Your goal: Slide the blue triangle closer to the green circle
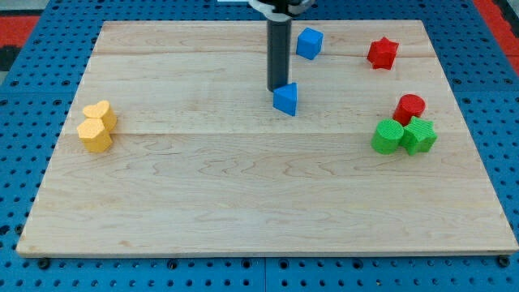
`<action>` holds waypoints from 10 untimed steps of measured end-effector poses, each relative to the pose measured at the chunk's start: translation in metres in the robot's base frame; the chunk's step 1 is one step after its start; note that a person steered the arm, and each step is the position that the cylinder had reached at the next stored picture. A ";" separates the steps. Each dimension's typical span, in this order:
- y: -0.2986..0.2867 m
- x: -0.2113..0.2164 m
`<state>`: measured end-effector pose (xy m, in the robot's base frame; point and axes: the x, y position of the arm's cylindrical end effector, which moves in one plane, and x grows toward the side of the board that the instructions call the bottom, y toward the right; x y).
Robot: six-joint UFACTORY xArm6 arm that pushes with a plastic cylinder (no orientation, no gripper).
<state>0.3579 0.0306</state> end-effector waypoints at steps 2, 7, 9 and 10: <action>-0.063 -0.026; 0.060 0.002; 0.114 0.030; 0.093 0.005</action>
<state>0.3630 0.1236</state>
